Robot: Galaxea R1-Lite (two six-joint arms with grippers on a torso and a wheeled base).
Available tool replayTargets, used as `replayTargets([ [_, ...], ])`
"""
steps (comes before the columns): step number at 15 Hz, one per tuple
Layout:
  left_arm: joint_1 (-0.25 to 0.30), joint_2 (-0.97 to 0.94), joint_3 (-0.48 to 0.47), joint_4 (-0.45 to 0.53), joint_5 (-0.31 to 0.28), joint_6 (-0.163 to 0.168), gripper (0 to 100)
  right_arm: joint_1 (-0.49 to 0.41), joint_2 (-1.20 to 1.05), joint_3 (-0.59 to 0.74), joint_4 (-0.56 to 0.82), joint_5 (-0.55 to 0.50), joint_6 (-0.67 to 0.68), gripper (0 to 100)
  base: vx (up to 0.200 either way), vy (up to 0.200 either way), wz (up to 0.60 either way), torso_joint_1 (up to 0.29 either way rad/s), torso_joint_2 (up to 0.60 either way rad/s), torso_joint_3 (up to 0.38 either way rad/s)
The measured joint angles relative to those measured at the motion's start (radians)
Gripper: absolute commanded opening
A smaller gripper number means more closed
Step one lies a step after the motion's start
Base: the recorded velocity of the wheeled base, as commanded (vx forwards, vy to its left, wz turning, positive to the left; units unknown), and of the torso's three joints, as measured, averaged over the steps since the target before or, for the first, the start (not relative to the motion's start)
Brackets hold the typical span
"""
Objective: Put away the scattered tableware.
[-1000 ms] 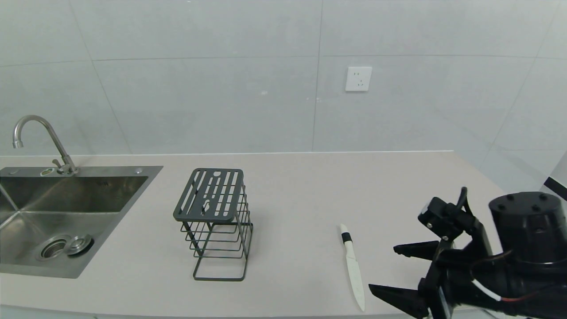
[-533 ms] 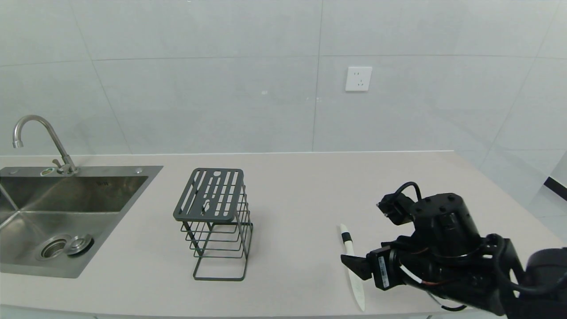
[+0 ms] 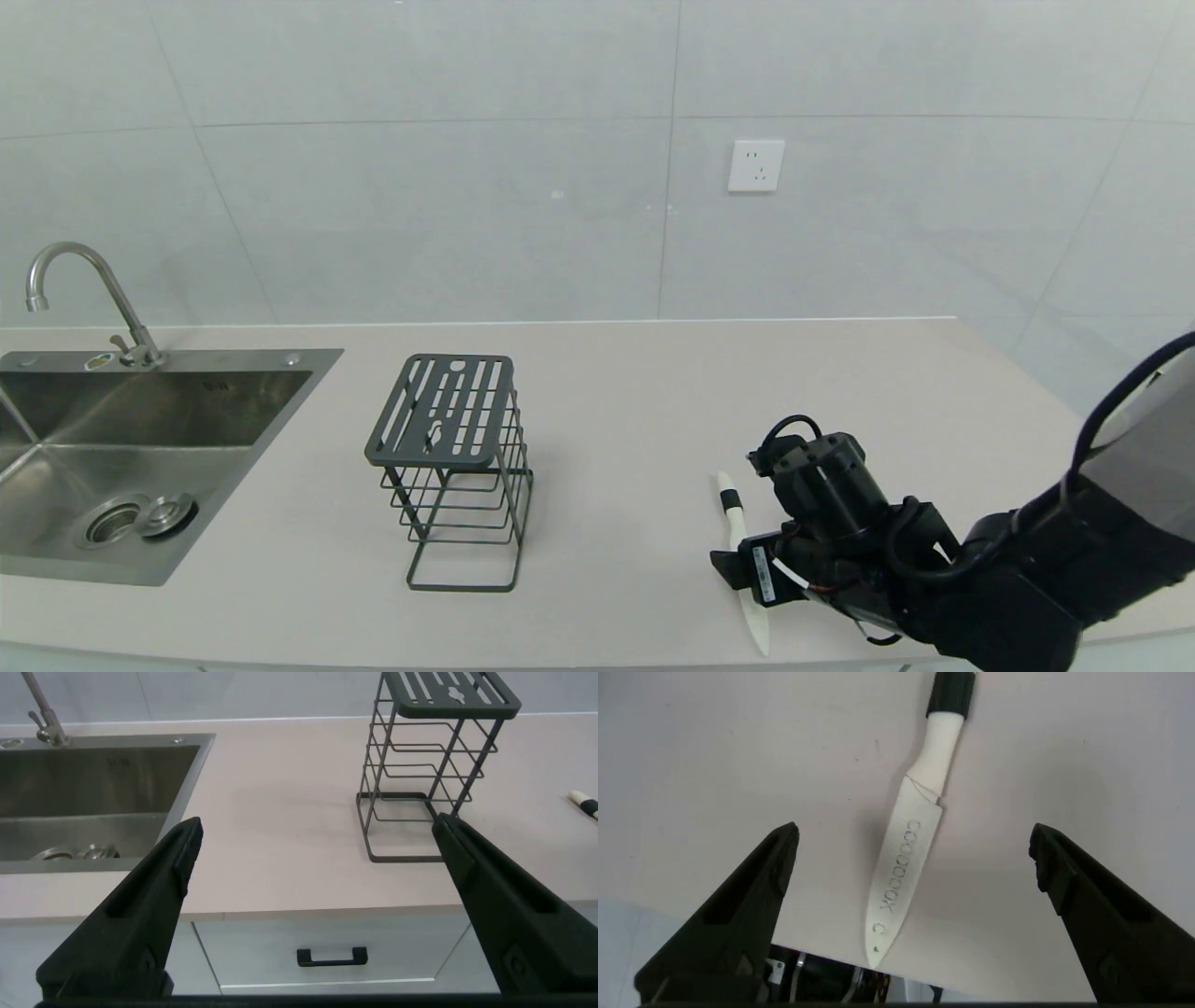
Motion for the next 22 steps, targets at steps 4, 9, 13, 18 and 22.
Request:
replayTargets([
  [4, 0.0, 0.0, 0.0, 0.0, 0.0, 0.0, 100, -0.009, 0.069, -0.002, -0.08, 0.0, -0.008, 100, 0.0, 0.0, 0.0, 0.0, 0.0, 0.0],
  [9, 0.0, 0.0, 0.0, 0.0, 0.0, 0.0, 100, -0.014, 0.13, -0.03, -0.089, 0.0, -0.009, 100, 0.0, 0.0, 0.0, 0.0, 0.0, 0.0],
  [13, 0.0, 0.0, 0.0, 0.0, 0.0, 0.0, 100, -0.016, 0.163, -0.062, -0.132, -0.003, -0.013, 100, 0.0, 0.0, 0.0, 0.0, 0.0, 0.0],
  [18, 0.0, 0.0, 0.0, 0.0, 0.0, 0.0, 100, -0.035, 0.172, -0.064, -0.132, -0.044, -0.043, 100, 0.0, 0.0, 0.0, 0.0, 0.0, 0.0],
  [22, 0.0, 0.0, 0.0, 0.0, 0.0, 0.0, 100, -0.031, 0.194, -0.058, -0.133, -0.043, -0.044, 100, 0.0, 0.0, 0.0, 0.0, 0.0, 0.0],
])
